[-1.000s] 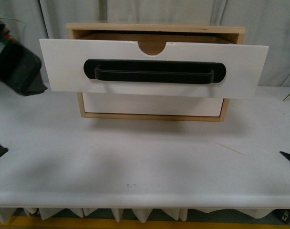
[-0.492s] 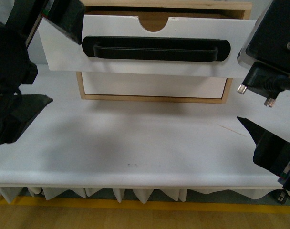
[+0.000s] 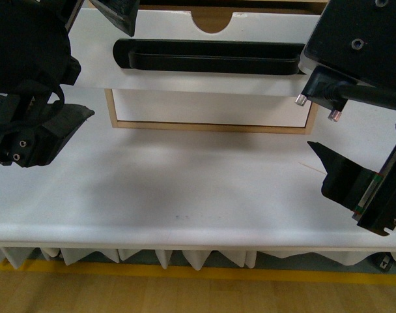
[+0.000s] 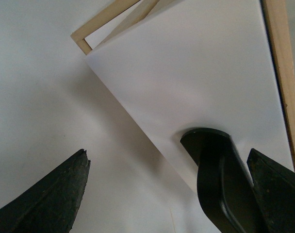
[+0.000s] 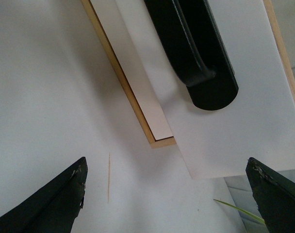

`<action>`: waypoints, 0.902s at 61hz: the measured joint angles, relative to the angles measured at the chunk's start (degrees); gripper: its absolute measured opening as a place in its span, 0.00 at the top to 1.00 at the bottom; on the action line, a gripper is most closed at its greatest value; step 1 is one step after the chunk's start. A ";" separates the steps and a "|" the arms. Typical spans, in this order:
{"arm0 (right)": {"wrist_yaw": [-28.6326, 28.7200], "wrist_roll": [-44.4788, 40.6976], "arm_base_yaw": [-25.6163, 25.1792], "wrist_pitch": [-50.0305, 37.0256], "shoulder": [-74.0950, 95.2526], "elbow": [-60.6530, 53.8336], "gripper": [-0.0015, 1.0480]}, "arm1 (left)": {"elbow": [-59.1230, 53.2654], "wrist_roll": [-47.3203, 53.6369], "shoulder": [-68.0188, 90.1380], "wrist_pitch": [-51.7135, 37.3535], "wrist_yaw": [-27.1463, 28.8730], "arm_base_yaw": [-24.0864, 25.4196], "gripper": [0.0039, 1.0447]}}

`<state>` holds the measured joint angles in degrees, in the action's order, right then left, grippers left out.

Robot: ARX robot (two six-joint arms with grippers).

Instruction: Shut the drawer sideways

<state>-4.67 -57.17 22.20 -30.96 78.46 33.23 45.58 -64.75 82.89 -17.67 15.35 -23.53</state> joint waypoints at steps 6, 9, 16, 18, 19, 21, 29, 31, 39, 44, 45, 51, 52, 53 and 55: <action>0.28 0.02 -0.22 -0.24 1.18 0.90 0.09 | 0.11 0.00 0.39 0.00 -0.02 0.02 0.05; 0.37 0.02 -0.35 -0.33 1.75 1.29 0.09 | 0.28 0.00 0.68 0.00 -0.02 0.04 0.05; 0.90 0.17 -0.85 -0.39 4.17 3.39 0.09 | 0.92 0.00 1.31 0.00 -0.24 0.28 0.05; 0.94 0.20 -0.96 -0.42 4.61 3.78 0.09 | 1.07 0.00 1.44 0.00 -0.24 0.35 0.05; 1.03 0.22 -1.05 -0.48 4.98 4.15 0.09 | 1.16 0.00 1.51 0.00 -0.24 0.37 0.05; 1.14 0.22 -1.14 -0.50 5.42 4.52 0.09 | 1.36 0.04 1.64 0.00 -0.48 0.48 0.05; 1.55 0.42 -1.51 -0.83 7.15 5.86 0.09 | 1.92 0.20 2.29 0.00 -0.85 0.70 0.05; 1.75 0.44 -1.62 -0.87 7.69 6.29 0.09 | 2.21 0.20 2.58 0.00 -0.87 0.79 0.05; 2.19 0.61 -1.86 -1.05 9.62 7.85 0.09 | 3.74 0.26 4.00 0.00 -1.29 1.11 0.05; 2.29 0.70 -2.05 -1.07 10.84 8.92 0.09 | 4.79 0.31 4.96 0.00 -1.62 1.33 0.05; 2.34 0.72 -2.10 -1.09 10.99 9.09 0.09 | 4.98 0.31 5.14 0.00 -1.66 1.38 0.05; 2.60 0.83 -2.47 -1.20 12.13 10.14 0.09 | 6.19 0.42 6.32 0.02 -2.01 1.64 0.05; 2.62 0.83 -2.56 -1.25 12.28 10.29 0.09 | 6.38 0.44 6.51 0.07 -2.01 1.66 0.05; 2.67 0.85 -2.67 -1.31 12.63 10.60 0.09 | 6.58 0.46 6.69 0.09 -2.05 1.70 0.05; 2.69 0.83 -2.80 -1.38 12.98 10.97 0.09 | 7.34 0.52 7.34 0.17 -2.16 1.73 0.05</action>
<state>-1.98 -56.34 19.40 -32.34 91.44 44.21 52.93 -64.23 90.24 -17.50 13.19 -21.80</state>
